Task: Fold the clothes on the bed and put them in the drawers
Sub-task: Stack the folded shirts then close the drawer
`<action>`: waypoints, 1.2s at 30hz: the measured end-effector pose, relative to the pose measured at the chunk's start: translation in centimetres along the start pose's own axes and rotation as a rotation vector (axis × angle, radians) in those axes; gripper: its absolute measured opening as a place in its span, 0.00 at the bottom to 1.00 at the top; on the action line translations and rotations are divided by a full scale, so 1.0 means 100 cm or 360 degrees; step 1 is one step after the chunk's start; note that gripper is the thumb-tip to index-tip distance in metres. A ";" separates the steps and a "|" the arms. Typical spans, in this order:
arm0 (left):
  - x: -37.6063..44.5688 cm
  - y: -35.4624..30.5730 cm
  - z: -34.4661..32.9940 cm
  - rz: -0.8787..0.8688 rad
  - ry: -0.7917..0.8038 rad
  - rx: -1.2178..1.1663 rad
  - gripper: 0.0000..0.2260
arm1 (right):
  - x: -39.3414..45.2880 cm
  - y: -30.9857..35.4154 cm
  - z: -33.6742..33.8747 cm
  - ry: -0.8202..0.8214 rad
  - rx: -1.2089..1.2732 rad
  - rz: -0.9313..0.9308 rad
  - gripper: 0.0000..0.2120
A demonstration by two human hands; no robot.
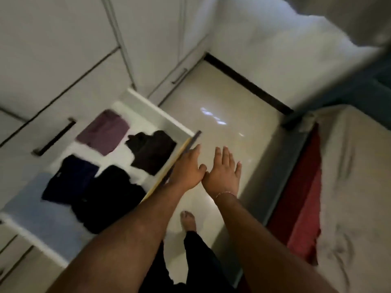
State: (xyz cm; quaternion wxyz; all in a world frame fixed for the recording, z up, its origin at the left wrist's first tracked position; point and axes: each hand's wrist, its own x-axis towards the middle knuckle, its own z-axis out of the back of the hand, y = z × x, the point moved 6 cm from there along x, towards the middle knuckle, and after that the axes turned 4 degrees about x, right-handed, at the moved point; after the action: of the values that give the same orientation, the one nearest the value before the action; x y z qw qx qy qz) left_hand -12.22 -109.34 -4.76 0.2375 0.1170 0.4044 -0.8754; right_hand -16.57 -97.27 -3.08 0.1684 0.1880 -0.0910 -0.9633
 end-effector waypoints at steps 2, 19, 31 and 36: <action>0.012 -0.054 -0.025 -0.0219 0.0147 0.0108 0.33 | -0.015 -0.052 0.023 -0.0043 0.0014 -0.0224 0.41; -0.159 -0.493 -0.457 -0.1758 0.1323 0.0630 0.31 | -0.297 -0.597 0.116 -0.0805 0.0781 -0.1896 0.40; -0.173 -0.655 -0.816 -0.1920 0.1573 0.0599 0.29 | -0.360 -0.913 0.049 -0.0952 0.0837 -0.2275 0.39; -0.146 -0.674 -0.977 -0.1885 0.1835 0.0680 0.38 | -0.354 -1.018 -0.010 -0.0930 0.0791 -0.2372 0.38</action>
State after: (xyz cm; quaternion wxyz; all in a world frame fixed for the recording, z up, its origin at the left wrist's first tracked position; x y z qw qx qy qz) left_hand -32.80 7.76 -18.07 -0.5296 0.3557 0.2828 -0.7163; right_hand -14.82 9.70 -16.55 -0.5892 -0.0266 -0.1926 -0.7842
